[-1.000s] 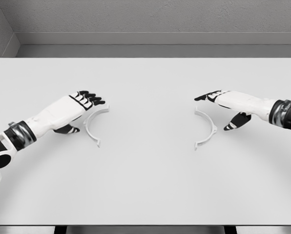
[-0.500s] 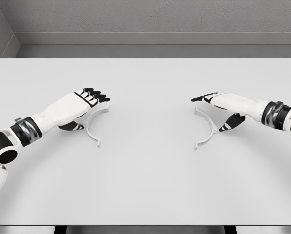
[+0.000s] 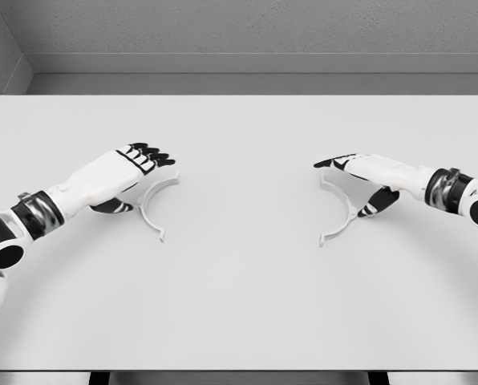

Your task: Assemble PVC drainage pipe clamps

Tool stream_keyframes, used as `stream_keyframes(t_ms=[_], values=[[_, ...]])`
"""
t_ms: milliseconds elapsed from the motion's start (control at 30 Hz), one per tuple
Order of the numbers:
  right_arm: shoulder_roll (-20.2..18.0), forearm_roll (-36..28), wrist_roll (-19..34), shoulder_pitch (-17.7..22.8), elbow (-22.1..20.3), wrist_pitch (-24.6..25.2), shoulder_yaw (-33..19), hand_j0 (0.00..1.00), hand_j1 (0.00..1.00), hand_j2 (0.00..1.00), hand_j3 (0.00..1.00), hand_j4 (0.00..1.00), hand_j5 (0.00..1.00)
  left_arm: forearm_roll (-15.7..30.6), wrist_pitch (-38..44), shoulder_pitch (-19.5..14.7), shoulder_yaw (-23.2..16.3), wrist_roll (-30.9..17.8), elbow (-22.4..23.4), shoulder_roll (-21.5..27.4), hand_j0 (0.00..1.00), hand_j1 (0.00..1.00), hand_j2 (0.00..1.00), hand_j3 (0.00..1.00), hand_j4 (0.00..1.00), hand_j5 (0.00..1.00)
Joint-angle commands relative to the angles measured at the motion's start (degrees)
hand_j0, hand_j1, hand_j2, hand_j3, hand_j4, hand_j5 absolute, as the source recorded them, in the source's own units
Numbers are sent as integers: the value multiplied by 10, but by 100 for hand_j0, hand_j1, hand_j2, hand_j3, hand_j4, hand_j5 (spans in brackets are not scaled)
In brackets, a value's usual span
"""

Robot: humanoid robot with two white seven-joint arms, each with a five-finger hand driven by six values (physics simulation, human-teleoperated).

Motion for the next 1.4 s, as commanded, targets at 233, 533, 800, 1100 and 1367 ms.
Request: stream_keyframes(t_ms=[233, 533, 800, 1100, 1367], values=[[8, -1, 0, -5, 5, 1, -1, 100, 100, 100, 100, 100, 100, 4, 1, -19, -6, -11, 34, -8, 100, 100, 100, 100, 100, 100], [12, -1, 0, -6, 6, 1, -1, 100, 100, 100, 100, 100, 100, 3, 1, -19, -7, -11, 34, -25, 100, 100, 100, 100, 100, 100], [23, -1, 0, -9, 6, 2, 0, 100, 100, 100, 100, 100, 100, -8, 1, -19, -7, -11, 32, -39, 100, 100, 100, 100, 100, 100], [24, -1, 0, -9, 7, 2, -1, 100, 100, 100, 100, 100, 100, -9, 1, -19, -7, -11, 29, -47, 100, 100, 100, 100, 100, 100], [24, -1, 0, -24, 20, 2, -3, 100, 100, 100, 100, 100, 100, -9, 1, -19, -12, -11, 27, -58, 100, 100, 100, 100, 100, 100]])
